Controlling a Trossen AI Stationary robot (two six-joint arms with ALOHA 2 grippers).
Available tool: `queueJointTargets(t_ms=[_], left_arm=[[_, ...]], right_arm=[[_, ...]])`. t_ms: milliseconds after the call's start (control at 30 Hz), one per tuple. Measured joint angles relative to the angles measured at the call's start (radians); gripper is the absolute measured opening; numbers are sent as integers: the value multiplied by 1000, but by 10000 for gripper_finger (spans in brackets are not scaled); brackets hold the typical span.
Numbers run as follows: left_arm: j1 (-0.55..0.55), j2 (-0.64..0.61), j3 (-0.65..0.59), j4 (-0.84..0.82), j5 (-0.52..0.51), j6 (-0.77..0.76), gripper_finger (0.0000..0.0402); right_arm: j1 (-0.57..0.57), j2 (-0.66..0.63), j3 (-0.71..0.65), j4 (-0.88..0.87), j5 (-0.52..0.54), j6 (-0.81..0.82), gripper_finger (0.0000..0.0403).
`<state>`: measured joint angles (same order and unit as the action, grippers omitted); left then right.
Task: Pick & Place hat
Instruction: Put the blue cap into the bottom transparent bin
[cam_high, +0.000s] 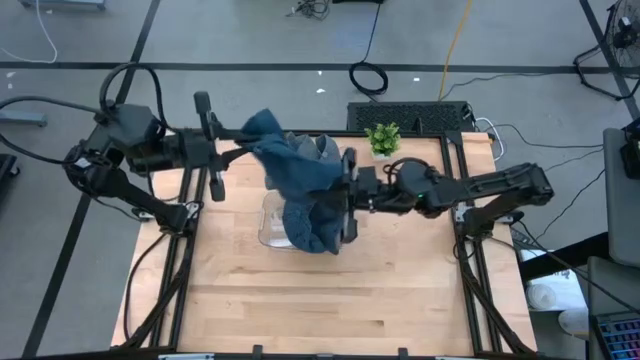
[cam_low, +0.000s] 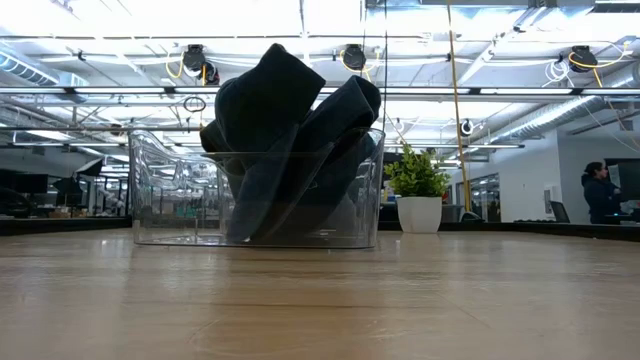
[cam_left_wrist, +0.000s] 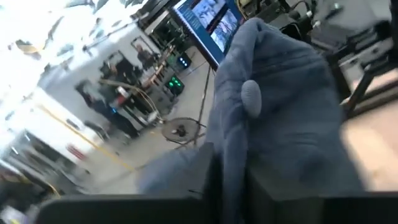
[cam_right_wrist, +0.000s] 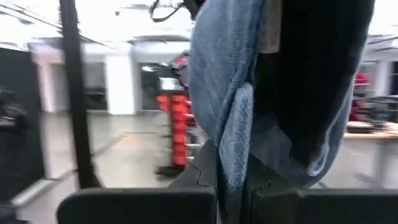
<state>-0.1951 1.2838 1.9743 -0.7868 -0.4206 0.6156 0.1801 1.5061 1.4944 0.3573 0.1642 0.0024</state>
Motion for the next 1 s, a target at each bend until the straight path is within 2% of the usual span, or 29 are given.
queueJointTargets(t_ms=[133,333,567,800,900,1000], left_arm=[[22,-4,0,0,-2,-225,120],[100,-8,0,-36,3,-741,208],[174,-11,0,-123,121,-1319,277],[189,-8,0,-137,337,-1615,333],[180,-1,0,-139,360,-1744,351],[180,1,-1,-139,379,-1870,366]], right_arm=[[6,-53,0,-108,120,-69,1],[5,-69,0,-146,249,-199,1],[5,-70,1,-166,410,-367,0],[40,-60,2,-277,415,-407,0],[75,-62,2,-340,439,-437,0],[111,-60,2,-404,522,-484,0]])
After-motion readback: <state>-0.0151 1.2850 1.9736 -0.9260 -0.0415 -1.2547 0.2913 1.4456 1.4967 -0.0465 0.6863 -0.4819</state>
